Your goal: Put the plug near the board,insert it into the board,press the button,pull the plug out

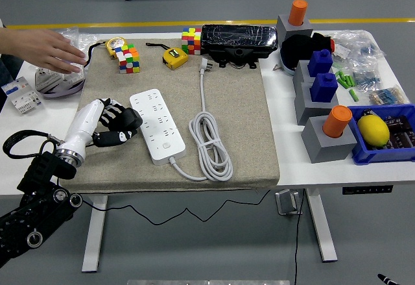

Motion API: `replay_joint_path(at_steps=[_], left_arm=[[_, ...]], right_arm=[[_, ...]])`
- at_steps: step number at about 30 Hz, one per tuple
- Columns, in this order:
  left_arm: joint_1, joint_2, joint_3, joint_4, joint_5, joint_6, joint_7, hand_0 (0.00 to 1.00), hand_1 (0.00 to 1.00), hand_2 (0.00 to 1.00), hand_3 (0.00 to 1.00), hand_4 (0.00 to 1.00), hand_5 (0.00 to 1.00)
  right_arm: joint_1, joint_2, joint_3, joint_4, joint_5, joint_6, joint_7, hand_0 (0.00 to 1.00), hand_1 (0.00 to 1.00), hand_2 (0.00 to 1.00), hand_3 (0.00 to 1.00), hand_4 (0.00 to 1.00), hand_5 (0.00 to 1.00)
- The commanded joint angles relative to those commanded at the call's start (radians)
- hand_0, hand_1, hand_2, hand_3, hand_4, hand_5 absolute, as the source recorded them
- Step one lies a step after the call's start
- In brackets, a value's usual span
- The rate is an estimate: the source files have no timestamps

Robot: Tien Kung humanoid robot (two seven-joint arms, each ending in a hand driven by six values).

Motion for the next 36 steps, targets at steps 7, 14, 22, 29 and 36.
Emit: replay_joint_path(at_steps=[7,14,22,29,36], left_arm=[[-0.041,-0.002,0.045,0.026,-0.011,-0.008,-0.006,0.357,0.340,0.395,0.489,0.637,0.002],[-0.072,-0.009,0.074,0.062,-0.017,-0.011,-0.002,0.357,0.342,0.396,0.489,0.637,0.002],[-0.074,-0.006,0.083,0.076,-0.014,-0.014,0.005,0.359,0.342,0.396,0.489,0.638,0.002],[-0.073,-0.003,0.083,0.079,-0.011,-0.016,0.006,0.360,0.342,0.395,0.486,0.636,0.002],[-0.077,-0.003,0.088,0.083,-0.023,-0.036,0.008,0.367,0.351,0.399,0.489,0.636,0.002]], right_arm=[[0.001,0.001,-0.001,0.000,0.004,0.000,0.000,0.650,0.646,0.640,0.561,0.983,0.550],[0.001,0.000,-0.005,0.000,0.006,0.000,-0.001,0.650,0.646,0.639,0.561,0.983,0.549],[0.001,0.001,-0.005,0.003,0.005,0.000,-0.001,0.651,0.646,0.639,0.562,0.983,0.548],[0.001,0.000,-0.007,0.004,0.005,0.000,-0.001,0.650,0.646,0.639,0.561,0.983,0.548],[0.003,0.000,-0.005,0.008,0.004,0.000,-0.001,0.651,0.647,0.639,0.561,0.983,0.548]])
